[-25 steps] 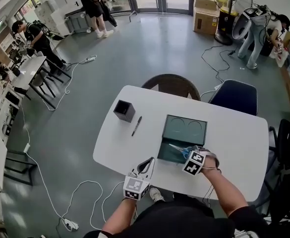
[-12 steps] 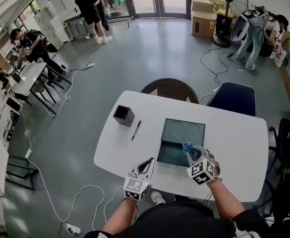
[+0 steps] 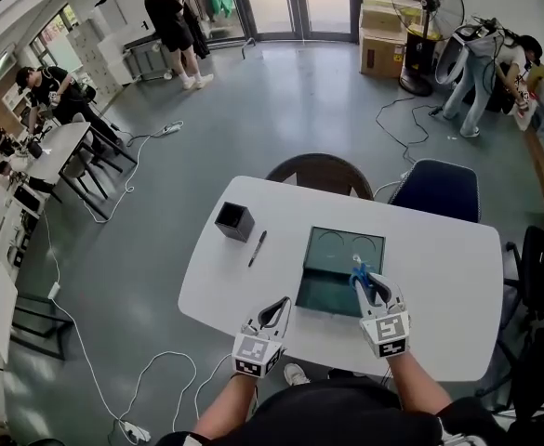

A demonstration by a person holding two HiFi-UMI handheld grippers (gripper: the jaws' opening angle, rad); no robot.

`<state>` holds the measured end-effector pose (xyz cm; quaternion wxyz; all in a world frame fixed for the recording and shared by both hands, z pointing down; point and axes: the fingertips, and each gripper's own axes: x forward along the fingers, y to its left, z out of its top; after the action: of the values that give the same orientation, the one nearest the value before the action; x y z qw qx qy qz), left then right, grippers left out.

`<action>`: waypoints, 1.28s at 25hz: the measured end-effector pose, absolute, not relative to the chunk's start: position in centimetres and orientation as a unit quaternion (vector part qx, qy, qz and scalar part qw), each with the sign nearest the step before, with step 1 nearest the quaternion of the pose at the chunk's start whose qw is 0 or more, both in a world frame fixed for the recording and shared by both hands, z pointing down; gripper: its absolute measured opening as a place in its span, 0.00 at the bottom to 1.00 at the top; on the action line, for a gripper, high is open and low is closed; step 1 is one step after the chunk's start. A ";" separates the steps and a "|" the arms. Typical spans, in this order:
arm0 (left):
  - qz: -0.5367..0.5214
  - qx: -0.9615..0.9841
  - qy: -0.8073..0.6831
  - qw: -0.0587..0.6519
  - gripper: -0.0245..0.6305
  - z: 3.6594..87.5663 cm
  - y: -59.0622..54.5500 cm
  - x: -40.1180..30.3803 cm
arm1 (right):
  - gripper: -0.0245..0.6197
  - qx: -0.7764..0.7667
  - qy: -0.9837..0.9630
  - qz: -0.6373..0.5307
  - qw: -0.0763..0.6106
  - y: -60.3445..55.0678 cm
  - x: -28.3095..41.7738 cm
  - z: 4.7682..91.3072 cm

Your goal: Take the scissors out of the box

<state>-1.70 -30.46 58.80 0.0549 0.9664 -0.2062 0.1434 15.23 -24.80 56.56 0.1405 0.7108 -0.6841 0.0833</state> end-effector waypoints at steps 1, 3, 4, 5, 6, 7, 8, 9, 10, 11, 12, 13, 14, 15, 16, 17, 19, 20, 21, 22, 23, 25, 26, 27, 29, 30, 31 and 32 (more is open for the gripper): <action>0.142 0.967 -0.205 0.055 0.05 58.8 -30.4 -1.7 | 0.17 0.718 -0.681 0.081 0.120 -24.5 15.5 56.0; 0.141 0.967 -0.206 0.055 0.05 58.6 -30.3 -1.7 | 0.17 0.729 -0.675 0.081 0.078 -24.0 16.1 55.1; 0.140 0.967 -0.206 0.055 0.05 58.5 -30.2 -1.6 | 0.17 0.733 -0.673 0.083 0.060 -23.7 16.4 54.9; 0.140 0.967 -0.207 0.055 0.05 58.4 -30.1 -1.6 | 0.18 0.736 -0.670 0.086 0.045 -23.4 16.7 54.8; 0.139 0.967 -0.207 0.054 0.05 58.4 -30.1 -1.6 | 0.18 0.738 -0.668 0.089 0.033 -23.2 16.9 54.7; 0.138 0.967 -0.208 0.054 0.05 58.3 -30.0 -1.6 | 0.18 0.740 -0.666 0.090 0.025 -23.0 17.0 54.6; 0.136 0.967 -0.208 0.053 0.05 58.2 -30.1 -1.6 | 0.18 0.742 -0.664 0.090 0.018 -22.8 17.1 54.4; 0.134 0.967 -0.208 0.053 0.05 58.1 -30.1 -1.5 | 0.18 0.743 -0.663 0.089 0.014 -22.6 17.0 54.2; 0.132 0.968 -0.208 0.053 0.05 58.0 -30.2 -1.5 | 0.18 0.743 -0.663 0.086 0.010 -22.4 17.0 54.0; 0.129 0.968 -0.208 0.052 0.05 57.8 -30.2 -1.4 | 0.18 0.744 -0.663 0.082 0.008 -22.2 17.0 53.7; 0.127 0.969 -0.208 0.051 0.05 57.6 -30.2 -1.4 | 0.18 0.745 -0.662 0.078 0.006 -22.0 17.0 53.5; 0.125 0.969 -0.207 0.050 0.05 57.4 -30.2 -1.3 | 0.18 0.746 -0.662 0.072 0.005 -21.8 17.1 53.2; 0.124 0.969 -0.207 0.048 0.05 57.1 -30.1 -1.2 | 0.18 0.748 -0.661 0.066 0.004 -21.6 17.2 52.9; 0.122 0.970 -0.206 0.047 0.05 56.9 -30.1 -1.1 | 0.18 0.749 -0.660 0.060 0.003 -21.4 17.2 52.6; 0.120 0.970 -0.204 0.045 0.05 56.7 -30.1 -1.0 | 0.18 0.750 -0.659 0.054 0.002 -21.3 17.3 52.3; 0.119 0.971 -0.204 0.045 0.05 56.6 -30.2 -0.9 | 0.18 0.751 -0.658 0.049 0.002 -21.3 17.3 52.0; 0.118 0.971 -0.203 0.044 0.05 56.4 -30.2 -0.9 | 0.18 0.754 -0.656 0.041 -0.001 -21.2 17.4 51.5; 0.118 0.971 -0.202 0.043 0.05 56.4 -30.2 -0.9 | 0.18 0.755 -0.655 0.038 -0.002 -21.1 17.4 51.3; 0.118 0.971 -0.202 0.043 0.05 56.4 -30.2 -0.9 | 0.18 0.756 -0.654 0.035 -0.004 -21.2 17.4 51.2; 0.117 0.972 -0.201 0.043 0.05 56.3 -30.2 -0.9 | 0.18 0.757 -0.653 0.033 -0.005 -21.2 17.4 51.0; 0.117 0.972 -0.201 0.043 0.05 56.3 -30.2 -0.9 | 0.18 0.757 -0.652 0.031 -0.006 -21.2 17.4 50.8; 0.115 0.972 -0.202 0.044 0.05 56.1 -30.3 -0.9 | 0.18 0.758 -0.652 0.028 -0.008 -21.3 17.4 50.6; 0.115 0.971 -0.204 0.044 0.05 56.0 -30.3 -0.9 | 0.18 0.758 -0.652 0.028 -0.009 -21.3 17.4 50.5; 0.115 0.971 -0.207 0.044 0.05 55.9 -30.4 -1.0 | 0.18 0.757 -0.652 0.027 -0.009 -21.4 17.4 50.4; 0.115 0.970 -0.210 0.044 0.05 55.8 -30.5 -1.1 | 0.18 0.756 -0.654 0.024 -0.010 -21.5 17.3 50.4; 0.115 0.970 -0.211 0.045 0.05 55.9 -30.6 -1.2 | 0.18 0.756 -0.655 0.022 -0.009 -21.6 17.2 50.3; 0.115 0.970 -0.210 0.045 0.05 56.0 -30.6 -1.2 | 0.18 0.755 -0.655 0.021 -0.009 -21.6 17.2 50.3; 0.115 0.970 -0.210 0.045 0.05 56.2 -30.6 -1.3 | 0.18 0.755 -0.656 0.020 -0.009 -21.7 17.1 50.2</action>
<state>-1.29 -30.56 56.15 0.0446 0.9698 -0.2105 0.1152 17.13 -21.67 50.24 -0.0093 0.7548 -0.6556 0.0200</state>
